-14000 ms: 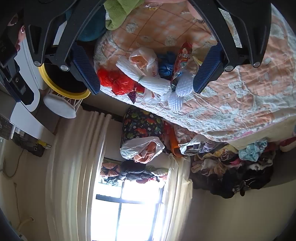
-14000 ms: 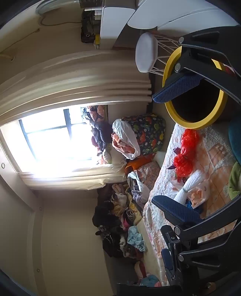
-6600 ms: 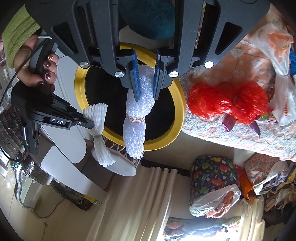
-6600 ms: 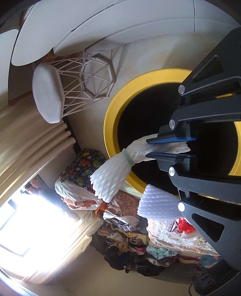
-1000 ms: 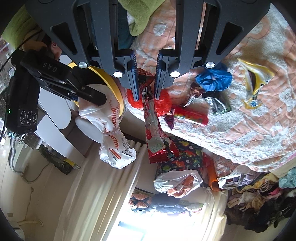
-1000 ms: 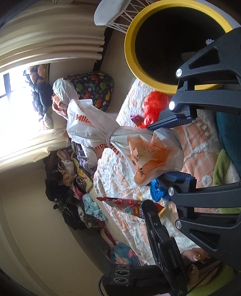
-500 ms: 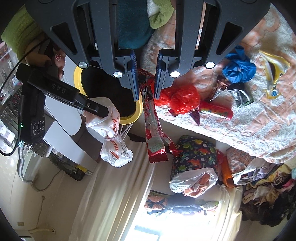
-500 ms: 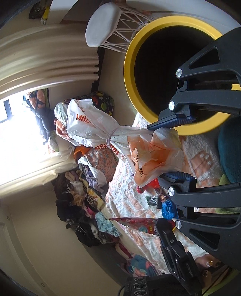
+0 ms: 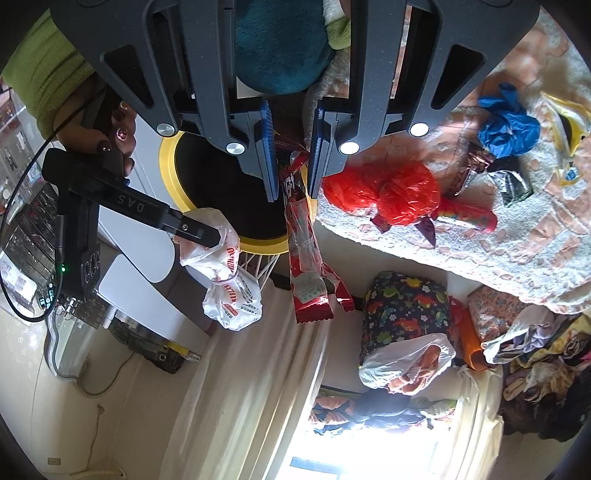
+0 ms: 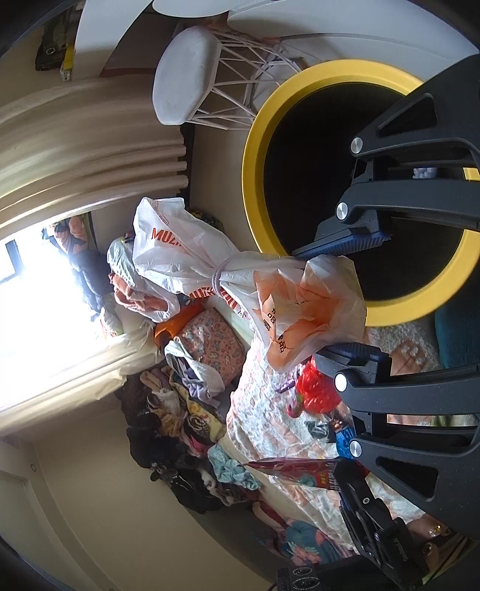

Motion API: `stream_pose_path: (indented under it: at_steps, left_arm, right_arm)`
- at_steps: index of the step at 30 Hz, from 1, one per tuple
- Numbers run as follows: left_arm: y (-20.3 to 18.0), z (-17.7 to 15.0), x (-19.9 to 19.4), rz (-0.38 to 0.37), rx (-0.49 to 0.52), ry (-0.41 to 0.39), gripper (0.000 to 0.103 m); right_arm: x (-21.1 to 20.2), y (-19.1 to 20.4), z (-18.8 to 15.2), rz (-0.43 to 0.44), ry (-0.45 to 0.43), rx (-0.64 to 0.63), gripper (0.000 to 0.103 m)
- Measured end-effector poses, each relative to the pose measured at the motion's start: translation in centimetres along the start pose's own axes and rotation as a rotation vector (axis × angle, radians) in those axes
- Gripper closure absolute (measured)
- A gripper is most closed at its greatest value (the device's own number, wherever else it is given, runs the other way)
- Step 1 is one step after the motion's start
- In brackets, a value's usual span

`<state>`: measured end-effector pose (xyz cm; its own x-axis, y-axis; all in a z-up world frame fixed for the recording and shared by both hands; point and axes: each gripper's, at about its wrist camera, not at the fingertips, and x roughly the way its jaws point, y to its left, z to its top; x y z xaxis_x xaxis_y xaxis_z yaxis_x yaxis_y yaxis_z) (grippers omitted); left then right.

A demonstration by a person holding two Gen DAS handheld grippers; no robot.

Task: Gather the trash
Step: 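Carry the wrapper and the white bag over the yellow bin, then open both tools to drop the wrapper and bag into the bin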

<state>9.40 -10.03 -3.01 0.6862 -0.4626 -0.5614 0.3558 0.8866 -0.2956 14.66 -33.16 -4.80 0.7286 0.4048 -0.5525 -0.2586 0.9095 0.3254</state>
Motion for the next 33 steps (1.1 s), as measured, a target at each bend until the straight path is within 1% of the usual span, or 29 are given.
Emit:
stream_pose_path:
  at_steps: [7, 17, 23, 28, 33]
  left_arm:
    - [-1.2, 0.2, 1.3, -0.015, 0.016, 0.021, 0.092]
    - [-2.0, 0.4, 4.1, -0.029, 0.025, 0.058, 0.092]
    - [-2.9, 0.6, 6.2, -0.027, 0.062, 0.091, 0.092]
    - [-3.5, 0.5, 8.2, -0.031, 0.069, 0.126, 0.092]
    - [-3.8, 0.4, 10.0, -0.028, 0.070, 0.155, 0.092]
  right_arm:
    - [0.3, -1.6, 0.1, -0.022, 0.027, 0.019, 0.065]
    - [0.8, -3.5, -0.3, -0.053, 0.095, 0.019, 0.065]
    - [1.0, -5.2, -0.5, -0.064, 0.134, 0.059, 0.065]
    - [1.6, -6.7, -1.0, -0.075, 0.191, 0.103, 0.064]
    - [2.0, -7.1, -1.4, -0.092, 0.230, 0.105, 0.064]
